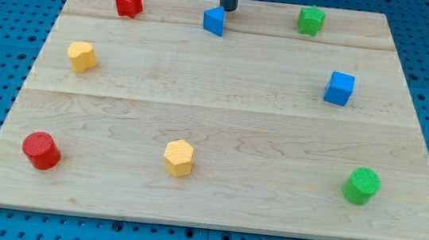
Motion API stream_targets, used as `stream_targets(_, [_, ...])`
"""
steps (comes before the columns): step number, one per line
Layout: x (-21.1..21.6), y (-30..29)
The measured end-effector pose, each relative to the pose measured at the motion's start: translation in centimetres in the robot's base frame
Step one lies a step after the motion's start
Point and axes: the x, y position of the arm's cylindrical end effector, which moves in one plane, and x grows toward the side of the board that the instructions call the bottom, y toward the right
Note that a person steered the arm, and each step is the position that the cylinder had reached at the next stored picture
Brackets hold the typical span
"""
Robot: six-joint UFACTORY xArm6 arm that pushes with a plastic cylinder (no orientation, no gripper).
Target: Move your arm to the top left of the green star
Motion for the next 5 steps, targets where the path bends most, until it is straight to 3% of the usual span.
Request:
stream_targets(3, [-0.5, 2.6])
stream_targets(5, [-1.7, 11.3])
